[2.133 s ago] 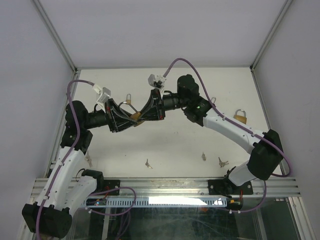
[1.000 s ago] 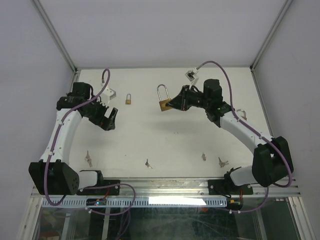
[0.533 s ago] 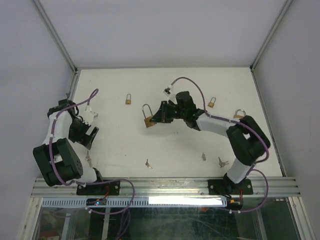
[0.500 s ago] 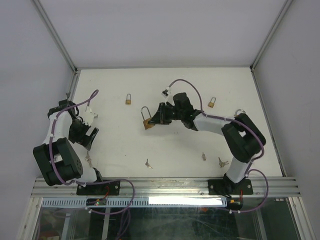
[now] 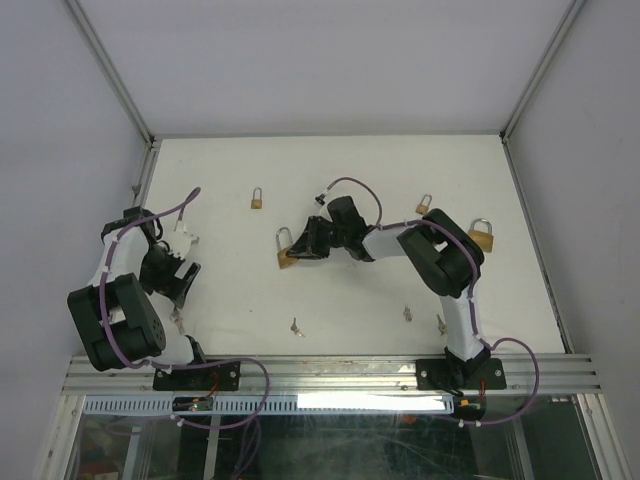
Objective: Unlock with the key
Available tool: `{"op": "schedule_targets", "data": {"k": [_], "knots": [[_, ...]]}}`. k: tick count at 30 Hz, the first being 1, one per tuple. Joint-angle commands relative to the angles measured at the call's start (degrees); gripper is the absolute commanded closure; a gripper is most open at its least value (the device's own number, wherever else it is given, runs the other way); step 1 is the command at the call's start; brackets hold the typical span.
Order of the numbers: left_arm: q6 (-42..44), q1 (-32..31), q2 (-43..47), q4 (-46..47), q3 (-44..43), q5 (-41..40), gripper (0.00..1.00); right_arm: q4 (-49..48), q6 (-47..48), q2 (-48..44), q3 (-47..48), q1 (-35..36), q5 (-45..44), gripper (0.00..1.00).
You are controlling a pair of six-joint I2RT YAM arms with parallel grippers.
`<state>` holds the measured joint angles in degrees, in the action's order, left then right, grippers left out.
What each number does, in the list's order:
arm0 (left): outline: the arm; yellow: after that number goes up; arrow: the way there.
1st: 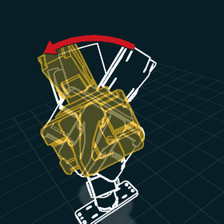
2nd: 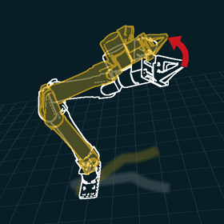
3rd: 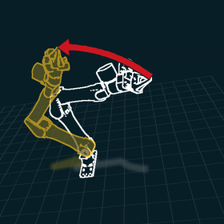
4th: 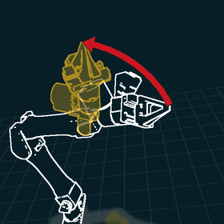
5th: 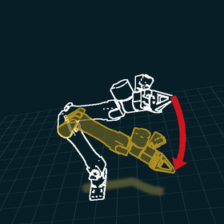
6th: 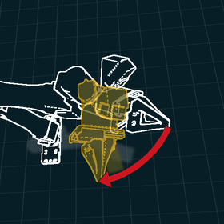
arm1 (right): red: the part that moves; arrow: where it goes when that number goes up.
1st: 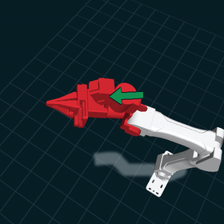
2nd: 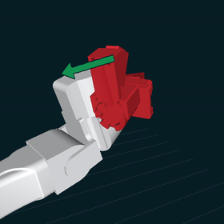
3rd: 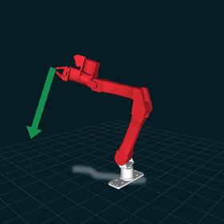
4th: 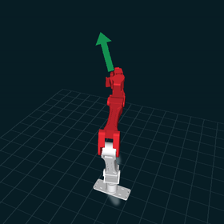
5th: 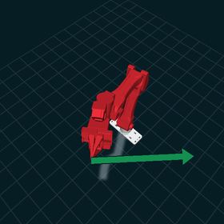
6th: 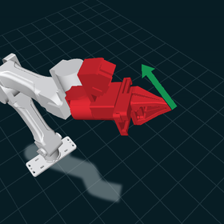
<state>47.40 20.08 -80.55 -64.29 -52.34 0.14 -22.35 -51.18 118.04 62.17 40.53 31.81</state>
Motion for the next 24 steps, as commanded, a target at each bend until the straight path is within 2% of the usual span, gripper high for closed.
{"op": "schedule_targets", "data": {"k": [1,8,13,15,17,21,24], "knots": [[-7.03,-0.60,-0.48,1.91,-2.17,-2.14,0.01,-5.96,-3.85,1.02,2.69,0.21,1.35,1.00],[-21.88,-2.68,1.24,-1.45,-9.71,-6.39,0.01,-0.67,-3.80,0.52,4.24,1.83,-0.31,1.00],[-29.87,-10.66,1.61,-2.83,-15.76,-10.89,0.01,5.55,-4.47,1.16,7.11,3.32,-1.96,1.00],[-31.17,-14.09,1.79,-4.40,-16.72,-11.26,0.01,12.00,-2.37,1.19,9.98,4.62,-4.37,1.00],[-31.37,-14.84,2.26,-4.74,-17.21,-10.58,0.01,16.52,-1.37,1.47,12.49,5.51,-6.48,1.00],[-29.70,-14.88,2.45,-3.35,-16.99,-8.10,0.01,18.05,-5.87,2.91,13.70,5.76,-7.18,1.00],[-28.32,-14.81,2.52,-1.79,-14.70,-10.93,0.01,18.93,-8.31,3.42,13.74,6.31,-8.85,1.00]]}}
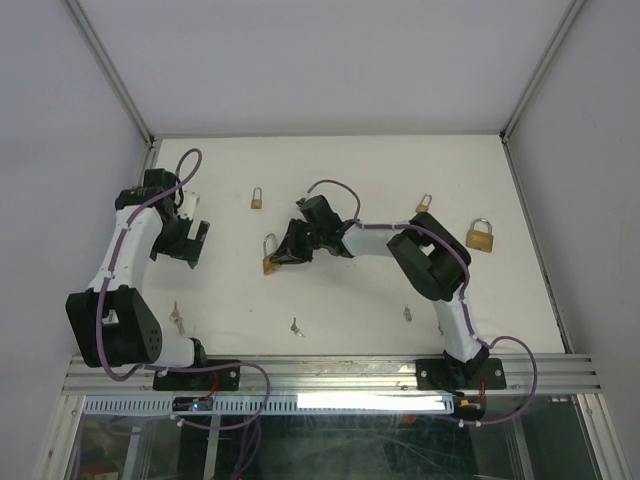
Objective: Unlock with the key
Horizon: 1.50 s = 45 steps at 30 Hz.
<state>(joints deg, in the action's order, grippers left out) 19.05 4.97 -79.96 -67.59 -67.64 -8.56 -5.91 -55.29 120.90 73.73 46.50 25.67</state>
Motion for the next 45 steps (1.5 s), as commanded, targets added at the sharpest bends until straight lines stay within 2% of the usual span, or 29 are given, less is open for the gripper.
{"op": "schedule_targets", "data": {"k": [1,6,7,18,19,20,21,24,26,31,37,42,45], "knots": [[0.97,0.22,2.39,2.41,2.46,-3.55,0.01,3.33,-4.44,0.65,2.27,0.53,-3.51,1.00],[3.40,0.37,3.64,4.15,9.96,-5.91,0.01,7.23,-4.29,1.68,3.18,0.78,-4.30,1.00],[3.29,0.41,3.56,4.30,10.90,-6.81,0.01,7.94,-4.18,1.71,3.12,0.78,-4.61,0.97],[0.98,1.41,3.04,-0.15,14.41,-9.13,0.02,11.14,-0.73,-1.61,1.01,0.78,-7.62,0.44],[0.92,2.08,2.67,-0.25,15.28,-9.73,0.02,11.40,0.16,-2.40,0.67,0.85,-8.20,0.29],[0.83,3.08,2.01,-0.19,16.07,-10.22,0.04,12.04,0.88,-3.29,0.47,0.89,-9.13,0.21],[0.86,4.58,1.19,-0.32,17.06,-10.28,0.08,12.81,1.67,-4.16,0.32,0.87,-10.22,0.02],[1.55,10.30,-0.81,0.15,18.94,-8.37,0.28,15.28,4.67,-6.54,0.56,1.04,-11.53,0.00],[2.66,11.82,-0.85,0.71,19.56,-4.78,0.40,18.00,7.86,-7.00,2.41,1.21,-11.72,0.00],[3.09,11.91,-1.47,1.34,19.68,3.02,0.43,23.31,12.22,-7.05,7.83,1.90,-12.86,0.00],[4.16,12.12,-3.76,3.85,21.14,3.24,0.42,21.62,12.27,-9.96,7.54,2.59,-13.03,0.00],[4.76,12.33,-6.99,4.26,20.41,2.42,0.49,21.26,12.19,-12.11,8.23,3.09,-14.16,0.00],[5.23,12.34,-9.63,4.11,19.63,2.61,0.57,21.44,13.27,-13.28,8.82,3.16,-15.56,0.00]]}}
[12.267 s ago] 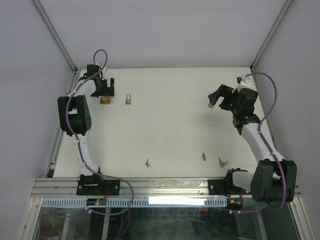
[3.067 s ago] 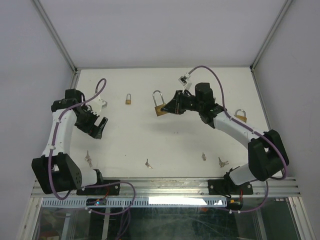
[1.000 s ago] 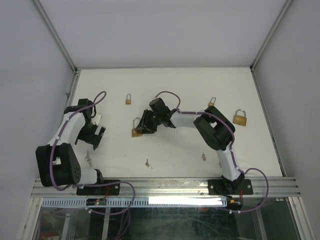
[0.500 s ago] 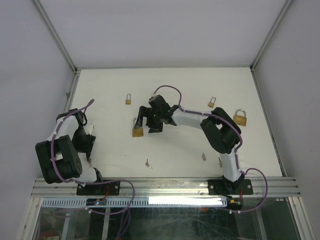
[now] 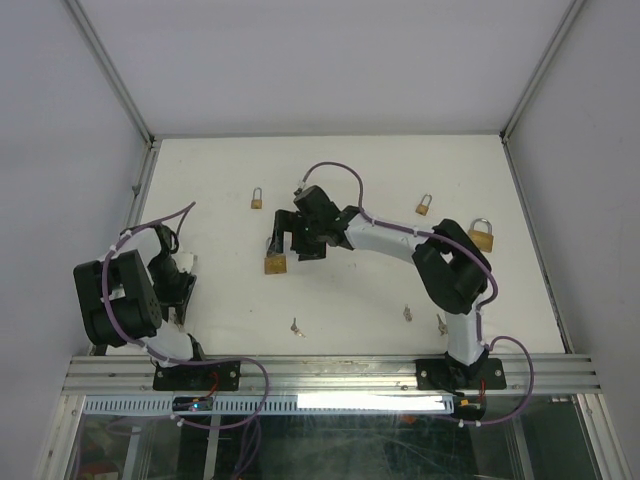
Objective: Unlock with the key
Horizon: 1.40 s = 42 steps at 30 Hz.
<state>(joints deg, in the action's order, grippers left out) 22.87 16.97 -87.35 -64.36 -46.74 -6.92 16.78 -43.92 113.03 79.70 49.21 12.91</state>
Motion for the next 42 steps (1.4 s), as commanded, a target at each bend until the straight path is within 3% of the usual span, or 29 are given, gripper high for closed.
{"op": "schedule_targets", "data": {"k": [1,6,12,18,29,33,34,36,38,39,42], "knots": [[1.39,0.37,-2.98,0.82,-1.38,0.97,0.60,-1.16,2.17,-5.76,2.98,0.45,-3.44,0.00],[1.64,0.35,-5.00,1.23,-1.83,0.99,0.75,-1.09,2.87,-7.11,2.74,0.45,-4.82,0.00],[0.96,0.39,-7.03,2.81,-1.75,-0.42,1.00,-1.01,3.13,-6.47,3.42,0.45,-3.87,0.00],[1.08,0.34,-6.48,3.45,-1.97,-0.30,1.00,-1.05,3.38,-6.41,3.65,0.45,-3.45,0.00],[2.52,-0.45,0.00,3.33,-10.13,14.17,1.00,-1.02,5.78,-8.88,3.73,0.45,-2.81,0.00],[2.50,-1.96,-1.41,0.97,-10.04,13.96,1.00,-0.95,6.60,-10.42,2.68,0.36,-2.94,0.00],[2.54,-1.95,-1.86,-0.44,-10.21,12.68,0.94,-1.03,6.76,-10.87,2.35,0.36,-3.16,0.00],[2.54,-1.94,-0.99,-1.93,-10.36,9.15,0.47,-1.13,7.27,-11.81,1.66,0.36,-3.47,0.00],[3.19,-1.86,1.16,-3.33,-11.31,7.88,0.10,-1.84,7.72,-13.01,0.38,0.40,-3.70,0.00],[3.55,-1.89,2.31,-3.98,-12.13,8.75,0.02,-2.53,7.92,-13.66,-0.62,0.44,-3.58,0.00],[4.94,-1.94,1.52,-7.35,-13.88,11.76,0.01,-5.85,8.93,-16.00,-4.26,0.40,-2.83,0.00]]}}
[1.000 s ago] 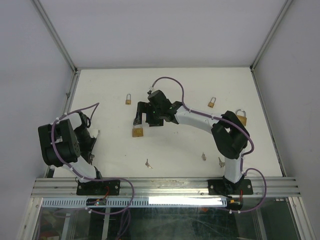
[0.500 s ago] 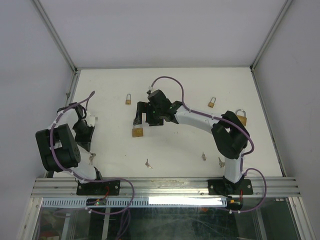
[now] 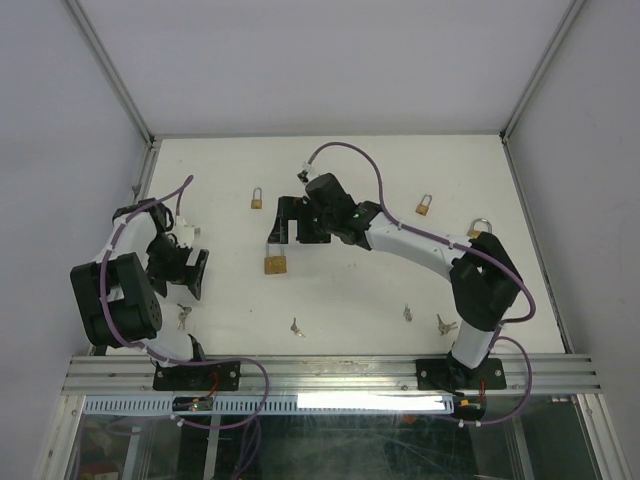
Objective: Unlock with the key
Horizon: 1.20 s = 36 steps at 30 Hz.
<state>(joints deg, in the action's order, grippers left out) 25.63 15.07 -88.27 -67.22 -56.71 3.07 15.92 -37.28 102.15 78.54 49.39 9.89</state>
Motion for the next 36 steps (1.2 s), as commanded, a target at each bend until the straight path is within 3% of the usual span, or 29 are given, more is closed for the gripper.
{"op": "schedule_targets", "data": {"k": [1,7,12,20,29,32,36], "knots": [[2.52,-0.02,1.66,-4.95,-3.33,1.08,0.01,-5.66,2.94,-5.81,-4.23,0.27,0.19,0.00],[1.95,-0.04,0.03,3.32,1.83,-6.21,0.01,-7.42,7.31,-9.95,-9.79,0.26,-1.99,0.00],[0.97,-0.04,-1.89,6.41,2.37,-6.11,0.01,-9.23,9.11,-11.34,-13.55,0.23,-3.18,0.00],[1.72,-0.03,-5.83,10.90,8.15,-8.03,0.14,-11.52,9.43,-11.74,-17.02,0.18,-4.87,0.00],[5.86,0.11,-3.73,10.10,9.86,-6.26,0.20,-11.18,9.56,-10.36,-16.06,-0.08,-4.09,0.00],[6.40,0.10,-2.67,11.17,10.24,-5.46,0.28,-11.26,9.42,-9.98,-15.92,-0.16,-4.24,0.00],[6.63,0.06,-2.98,11.81,9.97,-1.99,0.59,-10.66,9.56,-9.60,-15.44,-0.21,-4.20,0.00]]}}
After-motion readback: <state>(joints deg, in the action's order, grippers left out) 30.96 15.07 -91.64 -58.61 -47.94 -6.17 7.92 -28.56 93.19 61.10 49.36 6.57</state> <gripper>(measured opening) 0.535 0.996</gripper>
